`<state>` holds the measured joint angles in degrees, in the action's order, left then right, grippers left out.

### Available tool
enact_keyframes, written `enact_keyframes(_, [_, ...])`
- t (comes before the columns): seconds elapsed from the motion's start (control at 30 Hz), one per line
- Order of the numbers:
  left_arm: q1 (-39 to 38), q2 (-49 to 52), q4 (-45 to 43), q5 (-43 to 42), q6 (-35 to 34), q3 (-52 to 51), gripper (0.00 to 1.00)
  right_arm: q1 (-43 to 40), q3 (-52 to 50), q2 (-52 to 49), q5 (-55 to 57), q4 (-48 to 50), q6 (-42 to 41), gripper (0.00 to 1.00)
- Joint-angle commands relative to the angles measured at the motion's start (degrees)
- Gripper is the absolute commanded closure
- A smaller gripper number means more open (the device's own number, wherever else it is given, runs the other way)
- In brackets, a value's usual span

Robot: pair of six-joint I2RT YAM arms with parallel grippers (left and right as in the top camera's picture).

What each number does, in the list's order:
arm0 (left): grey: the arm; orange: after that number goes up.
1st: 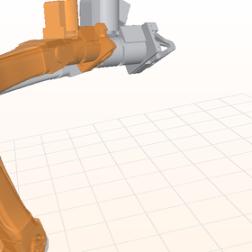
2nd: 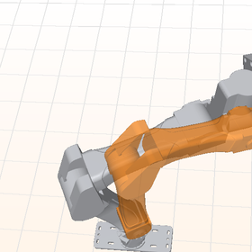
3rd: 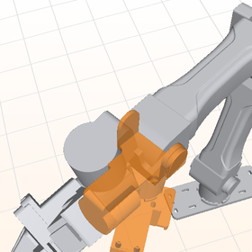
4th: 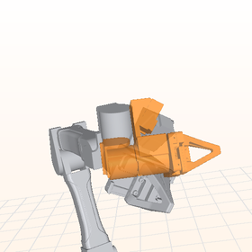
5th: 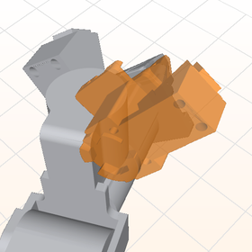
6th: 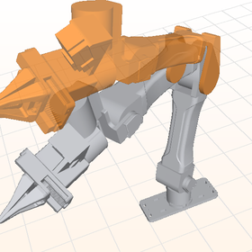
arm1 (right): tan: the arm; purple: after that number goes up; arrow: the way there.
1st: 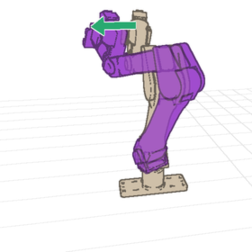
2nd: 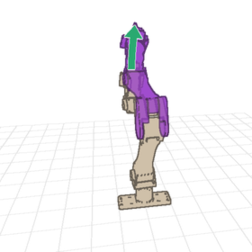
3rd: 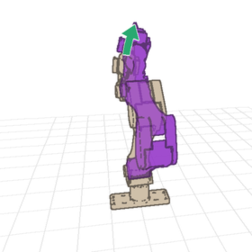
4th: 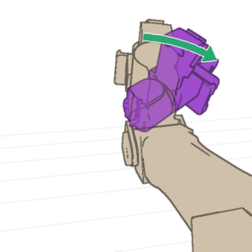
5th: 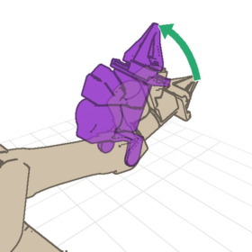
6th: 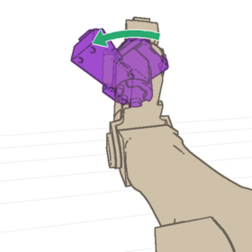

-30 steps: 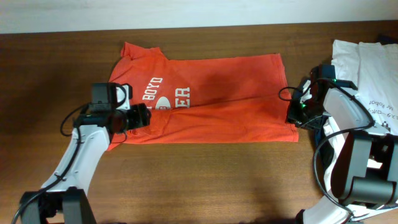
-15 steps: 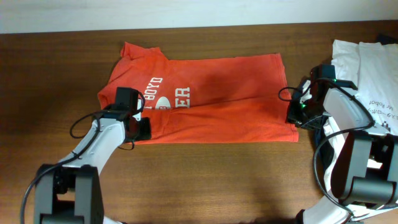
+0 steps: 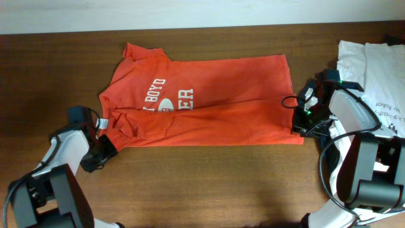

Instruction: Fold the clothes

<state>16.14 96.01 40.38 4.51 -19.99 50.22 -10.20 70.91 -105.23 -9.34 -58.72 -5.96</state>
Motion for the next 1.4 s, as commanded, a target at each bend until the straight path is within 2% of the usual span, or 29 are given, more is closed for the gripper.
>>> enact_keyframes(0.0, [1.77,-0.13,0.72,0.87,-0.59,-0.68,0.46,-0.33,-0.28,-0.96,2.12,0.5,0.17,0.66])
enact_keyframes(0.07, [1.77,-0.13,0.42,0.85,-0.61,-0.68,0.46,-0.33,-0.33,-2.75,2.58,2.25,0.17,0.65])
enact_keyframes(0.13, [1.77,-0.13,0.39,0.81,-0.61,-0.68,0.45,-0.33,-0.33,-4.57,4.52,4.92,-0.07,0.6])
enact_keyframes(0.2, [1.77,-0.13,0.42,0.68,-0.59,-0.68,0.32,-0.33,-0.33,-6.01,6.08,5.42,-0.07,0.6])
enact_keyframes(0.23, [1.77,-0.13,0.39,0.68,-0.61,-0.68,0.32,-0.33,-0.33,-6.43,6.97,5.33,-0.07,0.67])
enact_keyframes(0.3, [1.77,-0.13,0.26,0.59,-0.61,-0.61,0.32,-0.33,-0.48,-6.69,7.08,4.87,-0.07,0.9])
enact_keyframes(0.33, [1.79,-0.15,0.63,-0.76,-0.5,0.09,0.33,-0.33,-0.76,-6.69,7.08,4.92,-0.04,0.96])
enact_keyframes(0.4, [1.77,-0.63,4.48,-3.3,0.5,5.77,0.29,-0.33,-1.18,-6.69,7.08,4.94,-0.04,0.96])
enact_keyframes(0.53, [1.77,-0.57,1.92,-3.48,0.46,6.88,0.29,-0.33,-1.27,-6.69,7.06,4.57,-0.04,0.96])
enact_keyframes(0.6, [1.77,-0.09,0.57,-3.91,0.24,6.78,0.39,-0.33,-1.27,-6.69,7.06,4.52,-0.04,0.96])
enact_keyframes(0.73, [1.77,2.78,-1.92,-4.96,0.26,4.13,0.4,-0.33,-1.27,-6.69,7.04,4.5,-0.04,0.96])
enact_keyframes(0.77, [1.77,3.61,-2.12,-4.72,0.28,4.07,0.52,-0.33,-1.27,-6.69,7.04,4.5,-0.04,0.96])
enact_keyframes(0.8, [1.77,3.76,-2.23,-3.61,0.28,4.07,0.73,-0.33,-1.27,-6.69,7.04,4.48,-0.04,0.96])
enact_keyframes(0.83, [1.77,3.76,-1.97,-1.75,0.28,4.07,0.87,-0.33,-1.27,-6.69,7.06,4.48,-0.04,0.96])
enact_keyframes(0.87, [1.79,3.74,-1.2,-0.17,0.28,4.09,0.97,-0.33,-1.27,-6.69,7.04,4.46,-0.04,0.96])
enact_keyframes(0.93, [2.1,3.74,1.79,4.68,0.28,4.09,1.0,-0.33,-1.27,-6.69,7.06,3.39,-0.04,0.96])
enact_keyframes(1.03, [4.66,3.72,9.22,5.42,-0.42,4.09,1.0,-0.33,-1.27,-6.69,7.02,-1.27,-0.5,0.96])
enact_keyframes(1.1, [8.04,3.56,14.1,4.85,-3.82,4.09,1.0,-0.35,-1.27,-6.69,7.06,-7.19,-1.64,0.96])
enact_keyframes(1.13, [9.33,3.23,15.67,1.29,-3.78,4.09,1.0,-0.33,-1.27,-6.69,7.02,-10.01,-3.15,0.96])
enact_keyframes(1.3, [9.42,-2.01,16.55,0.33,-3.76,4.76,1.0,-0.33,-0.98,-4.66,5.49,-10.99,-3.54,0.96])
enact_keyframes(1.33, [9.42,-5.64,17.2,-2.58,-2.03,6.38,0.79,-0.33,0.61,-2.69,5.46,-11.02,-3.54,0.95])
enact_keyframes(1.37, [9.42,-7.72,17.27,-4.68,-0.9,7.45,0.54,-0.33,2.43,-1.05,5.01,-11.17,-3.54,0.89])
